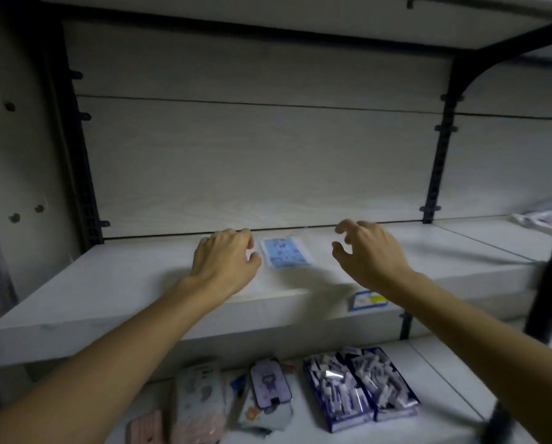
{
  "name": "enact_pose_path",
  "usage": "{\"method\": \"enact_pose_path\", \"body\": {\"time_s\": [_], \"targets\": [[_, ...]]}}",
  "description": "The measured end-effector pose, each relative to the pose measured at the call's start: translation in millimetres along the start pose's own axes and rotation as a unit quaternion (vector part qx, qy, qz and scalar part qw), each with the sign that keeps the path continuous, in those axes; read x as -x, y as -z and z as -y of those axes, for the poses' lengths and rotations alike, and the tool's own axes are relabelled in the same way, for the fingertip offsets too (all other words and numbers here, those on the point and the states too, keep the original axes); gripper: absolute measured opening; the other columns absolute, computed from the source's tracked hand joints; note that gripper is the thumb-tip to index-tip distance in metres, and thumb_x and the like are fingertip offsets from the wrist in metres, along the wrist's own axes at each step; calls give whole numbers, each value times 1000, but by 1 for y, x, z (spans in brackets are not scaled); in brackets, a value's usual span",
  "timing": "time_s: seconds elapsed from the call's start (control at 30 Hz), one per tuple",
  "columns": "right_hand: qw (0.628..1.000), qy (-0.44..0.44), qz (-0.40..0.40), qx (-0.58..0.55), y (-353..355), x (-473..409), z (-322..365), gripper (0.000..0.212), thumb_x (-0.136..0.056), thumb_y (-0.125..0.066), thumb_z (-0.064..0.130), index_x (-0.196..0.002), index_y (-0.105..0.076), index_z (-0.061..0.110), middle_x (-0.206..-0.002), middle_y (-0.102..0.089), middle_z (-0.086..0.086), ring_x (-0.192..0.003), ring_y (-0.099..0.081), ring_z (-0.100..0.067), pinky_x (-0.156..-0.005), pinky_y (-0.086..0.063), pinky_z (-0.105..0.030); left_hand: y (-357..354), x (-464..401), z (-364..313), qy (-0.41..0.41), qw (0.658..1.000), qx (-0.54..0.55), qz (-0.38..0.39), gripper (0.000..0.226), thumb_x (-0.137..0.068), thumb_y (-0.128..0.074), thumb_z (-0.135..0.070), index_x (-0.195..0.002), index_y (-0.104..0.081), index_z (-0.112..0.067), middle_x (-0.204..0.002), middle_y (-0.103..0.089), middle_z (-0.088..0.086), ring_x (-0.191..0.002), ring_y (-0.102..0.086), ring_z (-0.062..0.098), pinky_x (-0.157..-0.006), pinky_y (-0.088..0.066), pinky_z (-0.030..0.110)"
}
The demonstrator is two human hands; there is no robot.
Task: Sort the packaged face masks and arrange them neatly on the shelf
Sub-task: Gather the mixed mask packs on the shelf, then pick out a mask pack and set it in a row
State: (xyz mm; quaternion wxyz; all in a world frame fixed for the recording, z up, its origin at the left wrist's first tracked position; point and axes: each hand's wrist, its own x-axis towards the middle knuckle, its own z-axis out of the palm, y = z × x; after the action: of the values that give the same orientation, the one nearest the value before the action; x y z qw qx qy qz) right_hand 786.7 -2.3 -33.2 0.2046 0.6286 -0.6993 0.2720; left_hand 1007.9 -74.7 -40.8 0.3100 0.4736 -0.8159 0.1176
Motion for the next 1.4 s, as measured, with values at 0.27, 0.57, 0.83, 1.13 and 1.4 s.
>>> {"method": "enact_pose_path", "body": {"time_s": [0.27,0.57,0.83,1.13,1.4], "targets": [[1000,-9,-8,28,52,41,-50,38,-96,-50,34,-129,-55,15,-114,-66,-5,-99,-61,-26,-83,-52,-39,9,5,-85,-80,997,-8,-4,26,-90,-50,-35,-107,-58,-17,-107,-63,5,-100,-57,26,-81,-41,32],[993,-73,35,86,148,120,-207,32,-96,-51,31,-122,-56,15,-107,-66,-7,-93,-62,-28,-80,-53,-42,-14,5,-248,-119,992,39,25,28,-92,-49,-35,-110,-57,-16,-108,-63,4,-100,-56,26,-76,-38,30],[985,-137,56,85,215,193,-358,27,-96,-54,27,-121,-56,16,-107,-66,-6,-81,-56,-16,-65,-42,-24,-49,25,-432,-192,976,95,38,18,-92,-48,-31,-101,-56,-17,-103,-62,2,-96,-57,22,-79,-43,32],[978,-188,63,68,214,198,-465,27,-93,-57,30,-118,-59,19,-85,-60,6,-81,-63,-19,-75,-56,-39,-92,-4,-538,-220,969,82,75,22,-93,-45,-29,-104,-56,-14,-102,-62,7,-95,-59,27,-72,-43,32],[977,-186,67,83,192,161,-565,25,-94,-55,30,-117,-58,20,-89,-61,3,-80,-60,-17,-67,-51,-31,-157,-76,-623,-221,968,81,84,26,-92,-44,-30,-110,-55,-15,-109,-61,8,-97,-57,28,-71,-39,33]]}}
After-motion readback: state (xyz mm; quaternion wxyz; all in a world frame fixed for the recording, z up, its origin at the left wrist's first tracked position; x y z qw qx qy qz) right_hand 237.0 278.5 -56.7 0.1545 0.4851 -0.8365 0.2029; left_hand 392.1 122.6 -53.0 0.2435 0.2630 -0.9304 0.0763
